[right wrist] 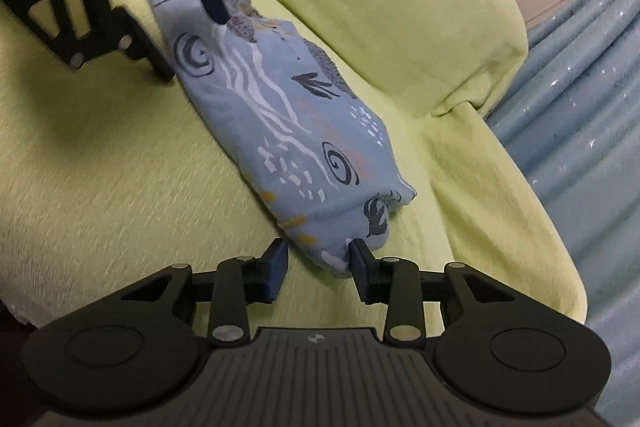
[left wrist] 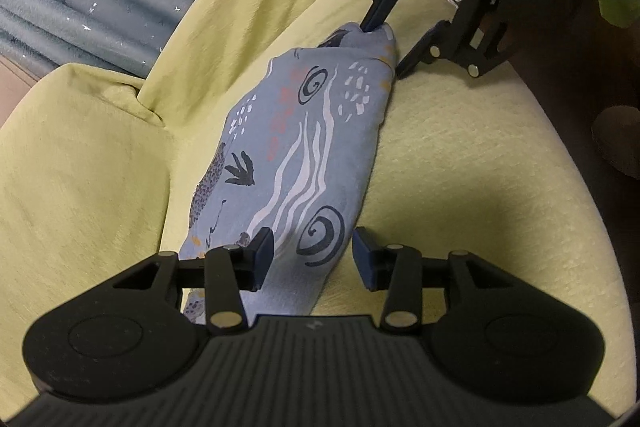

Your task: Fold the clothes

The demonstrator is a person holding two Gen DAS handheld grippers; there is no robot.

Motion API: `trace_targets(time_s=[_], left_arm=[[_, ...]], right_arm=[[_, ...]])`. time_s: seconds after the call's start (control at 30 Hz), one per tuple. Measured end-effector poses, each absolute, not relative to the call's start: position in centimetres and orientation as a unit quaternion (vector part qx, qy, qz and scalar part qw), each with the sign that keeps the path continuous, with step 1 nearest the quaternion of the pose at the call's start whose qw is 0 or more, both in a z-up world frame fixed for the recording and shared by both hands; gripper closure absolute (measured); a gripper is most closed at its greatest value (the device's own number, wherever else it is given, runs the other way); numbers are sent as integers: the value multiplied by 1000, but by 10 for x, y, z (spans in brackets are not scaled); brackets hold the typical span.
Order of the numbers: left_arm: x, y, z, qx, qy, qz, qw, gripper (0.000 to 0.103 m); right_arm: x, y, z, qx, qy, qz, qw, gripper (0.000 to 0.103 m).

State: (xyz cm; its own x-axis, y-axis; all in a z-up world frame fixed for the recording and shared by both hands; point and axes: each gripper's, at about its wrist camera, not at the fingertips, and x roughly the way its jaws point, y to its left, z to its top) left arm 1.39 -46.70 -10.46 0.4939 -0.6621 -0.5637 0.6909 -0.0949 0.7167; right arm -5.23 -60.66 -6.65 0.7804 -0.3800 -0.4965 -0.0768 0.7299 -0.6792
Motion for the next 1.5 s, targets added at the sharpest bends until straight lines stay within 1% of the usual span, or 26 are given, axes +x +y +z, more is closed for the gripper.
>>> trace_targets(time_s=[0.6,0.87,0.97,1.0,1.03,1.2,1.23,1.3,1.33,1.37,1.43,1.47,1.5], left_arm=[[13,-469,-105,537,14,-501,679,65],[12,-469,-106,541,7,-499,677,65],[12,-470,-107,541,4,-498,678,64],[12,-471,-108,541,2,-498,678,64],[12,-471,-108,539,4,-498,679,65],[17,-480,-104,513,36,-511,689,80],[15,-482,-106,516,31,-511,687,80],[11,-485,-109,522,20,-510,684,85],[10,-486,-110,524,19,-509,682,86],[11,-487,-110,524,22,-508,683,87],[13,-489,-109,518,34,-509,687,88],[16,-489,-107,512,43,-510,690,88],[19,-489,-106,506,51,-511,693,88]], right_arm=[[-47,-618,-62,-314,321,-82,890,64],[-47,-619,-62,-314,320,-83,890,63],[-48,-616,-62,-330,315,-83,886,60],[-48,-614,-62,-337,312,-82,884,56],[-49,-612,-63,-344,309,-82,883,55],[-50,-604,-68,-377,304,-76,872,56],[-50,-602,-70,-385,303,-75,869,56],[-51,-597,-77,-412,297,-72,859,58],[-50,-595,-79,-423,294,-69,855,63],[-49,-592,-82,-430,292,-65,852,65],[-46,-590,-86,-438,294,-63,847,70],[-44,-591,-87,-439,295,-63,846,71],[-43,-592,-88,-439,298,-64,845,77]])
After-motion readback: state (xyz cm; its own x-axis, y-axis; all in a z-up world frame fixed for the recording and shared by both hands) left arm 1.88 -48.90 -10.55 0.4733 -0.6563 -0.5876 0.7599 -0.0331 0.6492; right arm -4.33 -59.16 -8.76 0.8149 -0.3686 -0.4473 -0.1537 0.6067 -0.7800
